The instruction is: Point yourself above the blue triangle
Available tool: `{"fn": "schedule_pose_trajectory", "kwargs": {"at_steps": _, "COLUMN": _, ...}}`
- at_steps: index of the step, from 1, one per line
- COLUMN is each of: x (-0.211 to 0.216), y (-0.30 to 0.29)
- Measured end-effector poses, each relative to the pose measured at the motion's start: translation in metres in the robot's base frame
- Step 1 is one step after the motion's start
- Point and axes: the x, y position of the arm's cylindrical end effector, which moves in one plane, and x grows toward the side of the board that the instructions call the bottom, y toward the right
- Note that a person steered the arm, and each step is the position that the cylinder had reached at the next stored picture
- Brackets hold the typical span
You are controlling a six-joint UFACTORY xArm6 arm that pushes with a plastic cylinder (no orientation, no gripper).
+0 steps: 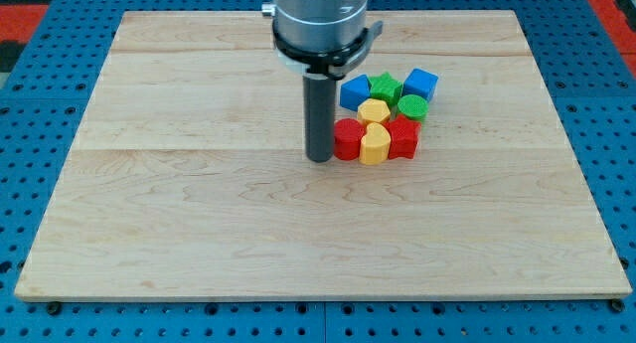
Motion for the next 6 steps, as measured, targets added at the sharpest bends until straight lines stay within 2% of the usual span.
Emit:
{"fn": "schedule_pose_trajectory", "kwargs": {"at_steps": 1, "x": 0.01, "y": -0.086}}
{"fn": "schedule_pose_trajectory", "kwargs": {"at_steps": 2, "x": -0.058, "y": -0.071}}
{"fn": "schedule_pose_trajectory", "kwargs": {"at_steps": 3, "x": -0.12, "y": -0.018}}
{"fn": "schedule_pose_trajectory", "kwargs": {"at_steps": 4, "x": -0.148, "y": 0.033}}
{"fn": "schedule_pose_trajectory", "kwargs": {"at_steps": 6, "x": -0.148, "y": 0.086}}
